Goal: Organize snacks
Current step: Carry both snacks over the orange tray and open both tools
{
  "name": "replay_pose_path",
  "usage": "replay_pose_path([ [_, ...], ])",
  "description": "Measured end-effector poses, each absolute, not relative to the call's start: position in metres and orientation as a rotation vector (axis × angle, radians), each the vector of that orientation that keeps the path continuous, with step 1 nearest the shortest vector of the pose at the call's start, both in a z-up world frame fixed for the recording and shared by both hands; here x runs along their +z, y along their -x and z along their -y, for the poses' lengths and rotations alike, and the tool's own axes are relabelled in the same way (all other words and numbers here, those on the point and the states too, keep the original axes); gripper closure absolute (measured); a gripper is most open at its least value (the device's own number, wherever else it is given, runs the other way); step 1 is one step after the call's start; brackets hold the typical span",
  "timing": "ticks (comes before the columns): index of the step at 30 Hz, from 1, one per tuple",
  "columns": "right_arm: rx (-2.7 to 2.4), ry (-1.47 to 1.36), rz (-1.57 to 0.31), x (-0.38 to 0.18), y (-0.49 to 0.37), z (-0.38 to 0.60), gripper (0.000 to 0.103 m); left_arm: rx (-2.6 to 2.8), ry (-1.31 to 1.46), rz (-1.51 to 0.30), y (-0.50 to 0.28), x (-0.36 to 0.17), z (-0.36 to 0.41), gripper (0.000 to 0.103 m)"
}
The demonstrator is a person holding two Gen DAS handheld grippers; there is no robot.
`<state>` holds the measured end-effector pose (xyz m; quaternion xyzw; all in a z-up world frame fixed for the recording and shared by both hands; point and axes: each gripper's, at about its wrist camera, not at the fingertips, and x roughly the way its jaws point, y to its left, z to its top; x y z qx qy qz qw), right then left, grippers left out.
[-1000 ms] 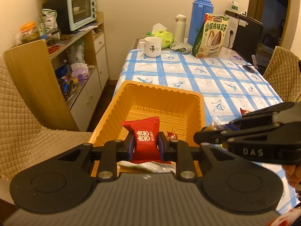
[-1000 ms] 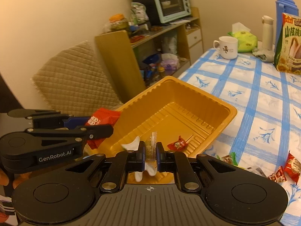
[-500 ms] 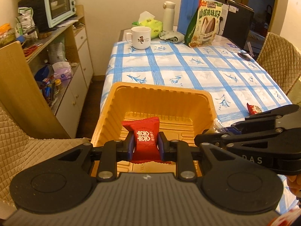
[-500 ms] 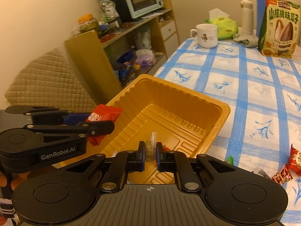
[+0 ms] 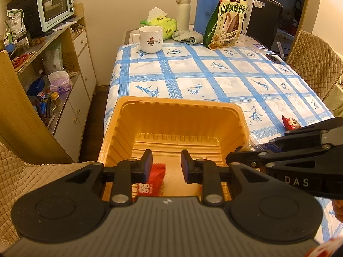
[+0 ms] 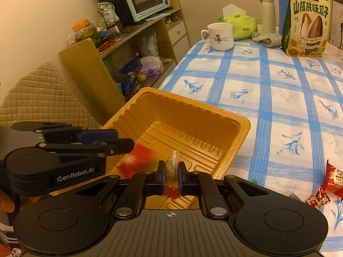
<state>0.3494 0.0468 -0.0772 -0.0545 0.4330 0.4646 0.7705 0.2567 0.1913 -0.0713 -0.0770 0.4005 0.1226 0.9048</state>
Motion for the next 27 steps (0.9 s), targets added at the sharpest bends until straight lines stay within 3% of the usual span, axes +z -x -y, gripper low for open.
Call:
replay_pose_path([
  [16, 1.046, 0.133, -0.955, -0.081, -0.35, -0.073, 0.092, 0.292, 0.225, -0.844, -0.228, -0.064, -0.205, 0.076],
  [23, 1.034, 0.126, -0.914, -0.08, -0.35, -0.086, 0.091, 0.316, 0.234, -0.843, -0.22, -0.063, -0.21, 0.071],
  [25, 1.037, 0.117, -0.905, -0.078, -0.351, -0.086, 0.085, 0.321, 0.238, -0.843, -0.218, -0.062, -0.21, 0.069],
  [27, 1.031, 0.102, -0.892, -0.076, -0.352, -0.084, 0.055, 0.323, 0.243, -0.843, -0.216, -0.062, -0.209, 0.069],
])
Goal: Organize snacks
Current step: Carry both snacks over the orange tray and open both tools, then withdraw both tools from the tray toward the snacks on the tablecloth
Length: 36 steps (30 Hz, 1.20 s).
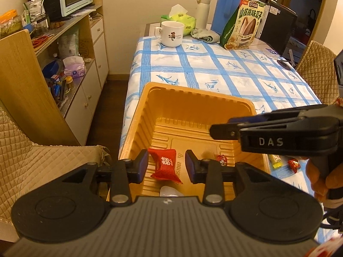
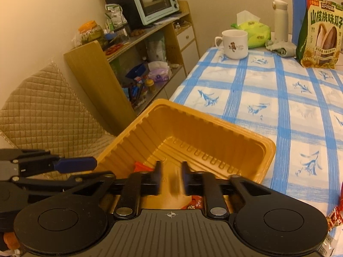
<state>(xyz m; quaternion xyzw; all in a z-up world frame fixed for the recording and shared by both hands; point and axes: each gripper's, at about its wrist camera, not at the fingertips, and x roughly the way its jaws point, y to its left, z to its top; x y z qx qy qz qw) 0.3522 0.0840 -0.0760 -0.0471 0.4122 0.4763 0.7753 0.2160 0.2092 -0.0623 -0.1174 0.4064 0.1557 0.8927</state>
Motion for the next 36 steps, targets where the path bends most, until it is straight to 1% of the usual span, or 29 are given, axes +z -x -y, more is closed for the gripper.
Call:
replay_pose_path([
  [1, 1.025, 0.089, -0.883, -0.075, -0.352, -0.082, 0.05, 0.323, 0.246, -0.843, -0.215, -0.062, -0.208, 0.068],
  [2, 1.026, 0.085, -0.881, -0.074, -0.353, -0.08, 0.048, 0.322, 0.247, -0.842, -0.213, -0.062, -0.207, 0.067],
  [5, 1.023, 0.099, -0.898, -0.072, -0.353, -0.074, 0.048, 0.323, 0.25, -0.841, -0.209, -0.06, -0.203, 0.059],
  [8, 1.026, 0.111, -0.909, -0.072, -0.352, -0.064, 0.046, 0.324, 0.253, -0.839, -0.205, -0.058, -0.198, 0.056],
  [10, 1.024, 0.118, -0.911, -0.071, -0.351, -0.058, 0.044, 0.326, 0.255, -0.838, -0.202, -0.057, -0.195, 0.053],
  [16, 1.043, 0.117, -0.904, -0.065, -0.342, -0.037, 0.035, 0.336, 0.255, -0.833, -0.192, -0.051, -0.183, 0.049],
  [18, 1.053, 0.113, -0.898, -0.062, -0.338, -0.03, 0.031, 0.338, 0.255, -0.828, -0.189, -0.049, -0.178, 0.048],
  [21, 1.068, 0.111, -0.887, -0.058, -0.331, -0.02, 0.025, 0.346, 0.258, -0.82, -0.182, -0.044, -0.169, 0.044],
  [29, 1.108, 0.104, -0.875, -0.047, -0.314, 0.014, 0.019, 0.376, 0.269, -0.803, -0.163, -0.033, -0.136, 0.039],
  [36, 1.144, 0.119, -0.87, -0.043, -0.303, 0.052, 0.017, 0.413, 0.277, -0.796, -0.145, -0.026, -0.098, 0.037],
])
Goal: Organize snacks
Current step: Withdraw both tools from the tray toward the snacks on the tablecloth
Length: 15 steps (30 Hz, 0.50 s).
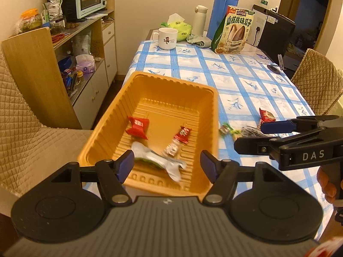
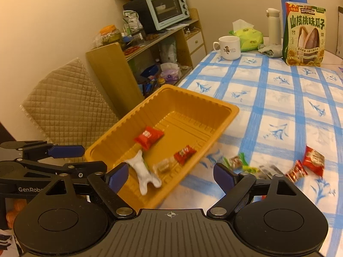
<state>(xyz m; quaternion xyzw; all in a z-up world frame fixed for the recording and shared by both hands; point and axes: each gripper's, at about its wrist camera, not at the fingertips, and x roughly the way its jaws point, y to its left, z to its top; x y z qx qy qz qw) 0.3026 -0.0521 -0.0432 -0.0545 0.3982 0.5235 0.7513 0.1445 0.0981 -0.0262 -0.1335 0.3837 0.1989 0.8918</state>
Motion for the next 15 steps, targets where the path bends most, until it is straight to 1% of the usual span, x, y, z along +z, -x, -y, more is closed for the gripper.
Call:
replay_pose_path([
  [15, 1.195, 0.168, -0.883, -0.048, -0.299, 0.135, 0.016, 0.475, 0.32, -0.792, -0.134, -0.027, -0.01, 0.036],
])
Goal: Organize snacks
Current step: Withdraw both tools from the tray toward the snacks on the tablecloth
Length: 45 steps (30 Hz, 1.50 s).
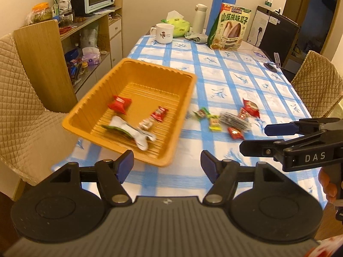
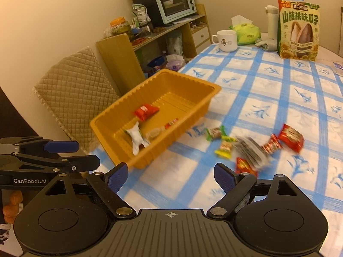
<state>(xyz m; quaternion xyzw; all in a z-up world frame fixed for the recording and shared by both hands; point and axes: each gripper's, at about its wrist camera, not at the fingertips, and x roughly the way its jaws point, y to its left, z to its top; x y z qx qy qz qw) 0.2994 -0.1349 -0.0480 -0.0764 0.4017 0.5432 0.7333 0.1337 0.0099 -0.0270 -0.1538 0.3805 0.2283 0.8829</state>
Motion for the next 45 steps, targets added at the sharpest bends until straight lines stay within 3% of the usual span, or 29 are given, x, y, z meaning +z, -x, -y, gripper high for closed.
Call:
replay_pose_path([
  [23, 1.073, 0.203, -0.945, -0.084, -0.347, 0.243, 0.016, 0.458, 0.333, -0.842, -0.177, -0.065, 0.09, 0.037],
  [45, 1.073, 0.202, -0.855, -0.101, -0.396, 0.224, 0.018, 0.461, 0.27, -0.849, -0.245, -0.084, 0.068, 0.046],
])
